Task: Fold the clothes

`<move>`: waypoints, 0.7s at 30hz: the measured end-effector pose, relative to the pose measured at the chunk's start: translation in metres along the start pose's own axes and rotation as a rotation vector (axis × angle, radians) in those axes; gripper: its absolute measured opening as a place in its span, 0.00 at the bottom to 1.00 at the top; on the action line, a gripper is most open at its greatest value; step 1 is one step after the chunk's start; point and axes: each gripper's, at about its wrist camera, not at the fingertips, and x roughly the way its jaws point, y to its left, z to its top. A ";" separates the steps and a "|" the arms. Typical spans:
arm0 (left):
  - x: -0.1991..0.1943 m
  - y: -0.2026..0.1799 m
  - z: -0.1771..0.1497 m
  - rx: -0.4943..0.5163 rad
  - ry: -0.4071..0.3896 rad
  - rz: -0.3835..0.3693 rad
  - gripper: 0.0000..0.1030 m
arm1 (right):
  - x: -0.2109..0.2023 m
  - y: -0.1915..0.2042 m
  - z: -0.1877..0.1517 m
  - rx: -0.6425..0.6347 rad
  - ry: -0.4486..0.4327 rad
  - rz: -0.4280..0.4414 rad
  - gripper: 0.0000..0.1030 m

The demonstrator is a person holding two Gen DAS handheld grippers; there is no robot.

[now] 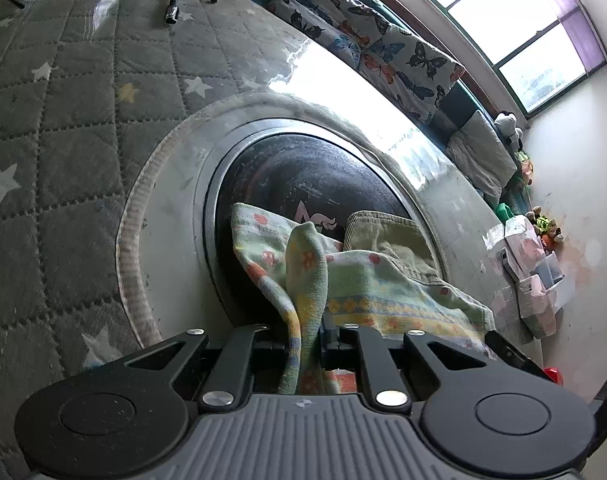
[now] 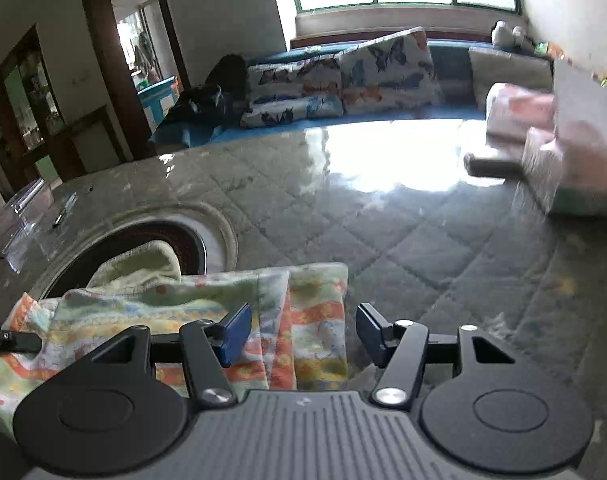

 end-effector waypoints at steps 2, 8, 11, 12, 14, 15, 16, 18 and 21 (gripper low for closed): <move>0.000 -0.001 0.000 0.008 -0.002 0.004 0.13 | 0.001 0.000 -0.003 0.001 -0.004 0.005 0.58; 0.000 -0.002 0.002 0.031 -0.009 0.017 0.13 | 0.000 0.008 -0.004 -0.003 -0.007 0.032 0.28; 0.000 -0.004 0.001 0.052 -0.013 0.029 0.13 | -0.005 0.011 -0.007 0.004 -0.011 0.045 0.10; 0.000 -0.005 0.001 0.061 -0.014 0.033 0.13 | -0.009 0.012 -0.008 0.004 -0.018 0.046 0.10; 0.000 -0.009 0.000 0.083 -0.016 0.039 0.13 | -0.018 0.015 -0.010 0.005 -0.036 0.045 0.09; 0.000 -0.011 0.000 0.090 -0.016 0.035 0.12 | -0.023 0.016 -0.011 0.005 -0.046 0.044 0.09; -0.001 -0.014 0.001 0.100 -0.018 0.029 0.11 | -0.032 0.019 -0.010 0.000 -0.063 0.040 0.08; -0.004 -0.022 0.001 0.125 -0.027 0.015 0.11 | -0.045 0.022 -0.009 -0.011 -0.086 0.036 0.08; -0.007 -0.038 0.000 0.166 -0.032 -0.013 0.10 | -0.068 0.024 -0.008 -0.027 -0.118 0.013 0.08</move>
